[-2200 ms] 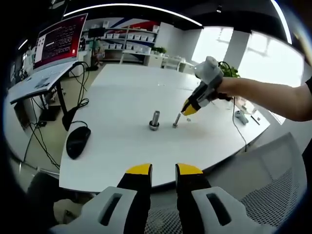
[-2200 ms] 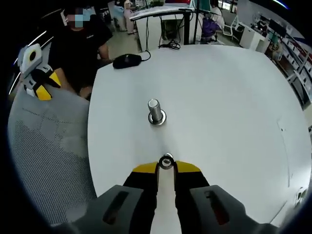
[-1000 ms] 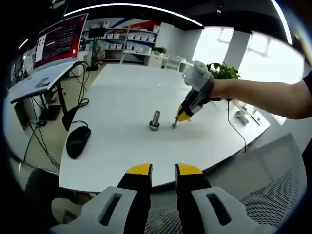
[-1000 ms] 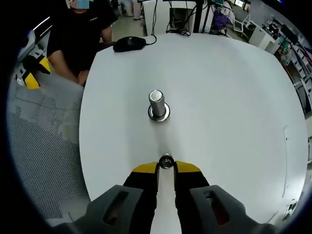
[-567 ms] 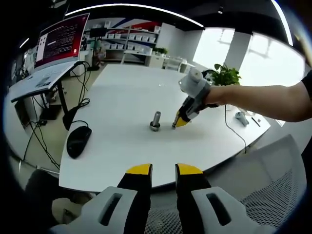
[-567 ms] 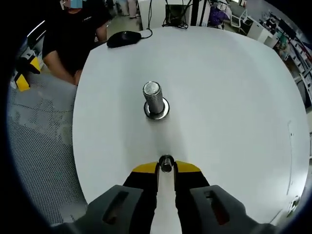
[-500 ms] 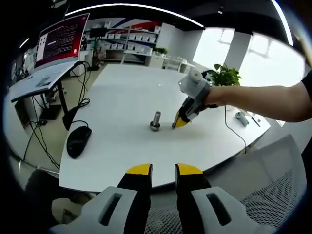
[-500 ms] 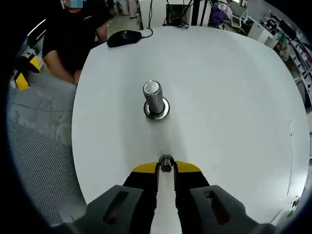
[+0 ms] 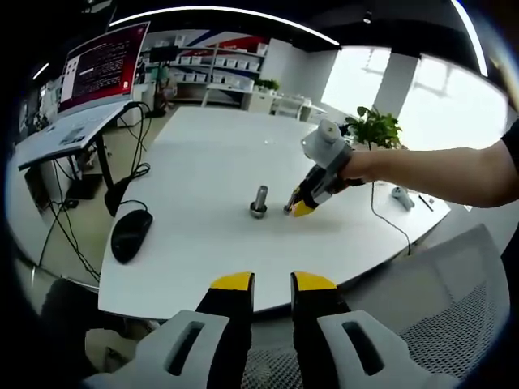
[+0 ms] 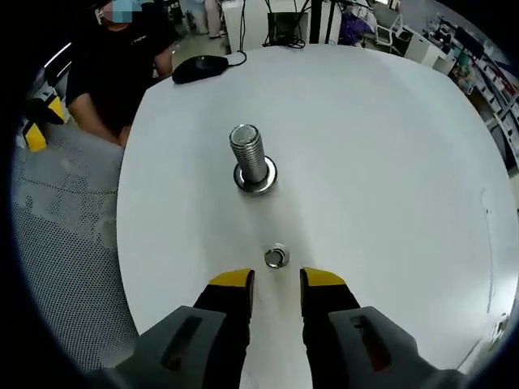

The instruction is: Place the washer onto the threaded stud by aligning its center hole with the stud, sliding it down to the base, and recovering from edge contact or off-axis alignment until the washer reaches the visible bottom stop.

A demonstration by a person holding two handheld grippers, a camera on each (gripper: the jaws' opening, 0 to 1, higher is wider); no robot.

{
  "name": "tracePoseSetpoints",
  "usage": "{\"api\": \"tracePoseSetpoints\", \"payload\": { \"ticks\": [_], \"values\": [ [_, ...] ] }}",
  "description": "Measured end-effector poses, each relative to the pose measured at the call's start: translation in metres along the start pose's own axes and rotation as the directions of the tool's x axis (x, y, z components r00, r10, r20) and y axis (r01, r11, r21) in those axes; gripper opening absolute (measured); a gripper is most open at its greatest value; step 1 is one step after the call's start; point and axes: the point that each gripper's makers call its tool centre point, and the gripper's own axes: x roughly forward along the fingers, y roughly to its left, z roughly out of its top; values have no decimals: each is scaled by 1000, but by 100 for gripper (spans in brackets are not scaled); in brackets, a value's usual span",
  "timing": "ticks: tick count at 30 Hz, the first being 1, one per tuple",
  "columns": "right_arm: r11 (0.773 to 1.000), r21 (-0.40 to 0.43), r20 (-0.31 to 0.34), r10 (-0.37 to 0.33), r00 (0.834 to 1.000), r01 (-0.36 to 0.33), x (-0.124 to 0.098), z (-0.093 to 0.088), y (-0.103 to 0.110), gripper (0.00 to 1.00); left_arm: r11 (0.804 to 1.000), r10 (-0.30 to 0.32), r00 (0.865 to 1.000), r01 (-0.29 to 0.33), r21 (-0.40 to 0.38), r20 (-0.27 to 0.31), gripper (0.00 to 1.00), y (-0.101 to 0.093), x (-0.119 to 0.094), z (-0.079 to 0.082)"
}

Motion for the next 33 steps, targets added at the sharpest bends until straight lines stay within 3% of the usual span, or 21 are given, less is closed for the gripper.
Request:
{"api": "tracePoseSetpoints", "payload": {
  "ticks": [8,12,16,26,33],
  "values": [
    [999,50,17,-19,1000,18,-14,-14,-8,28,1000,0,1000,0,-1,1,16,0,0,0],
    [997,62,5,-39,999,39,-18,-26,-28,28,1000,-1,1000,1,0,0,16,0,0,0],
    [994,93,0,-54,999,54,-25,-40,-33,28,1000,-2,1000,2,0,0,16,-1,0,1],
    [988,138,-34,-72,997,76,-25,-65,-44,30,1000,-3,1000,3,0,-1,16,0,0,0],
    [981,165,-39,-99,994,105,-20,-71,-62,27,1000,-4,1000,4,3,-4,16,0,0,0]
  ]
}}
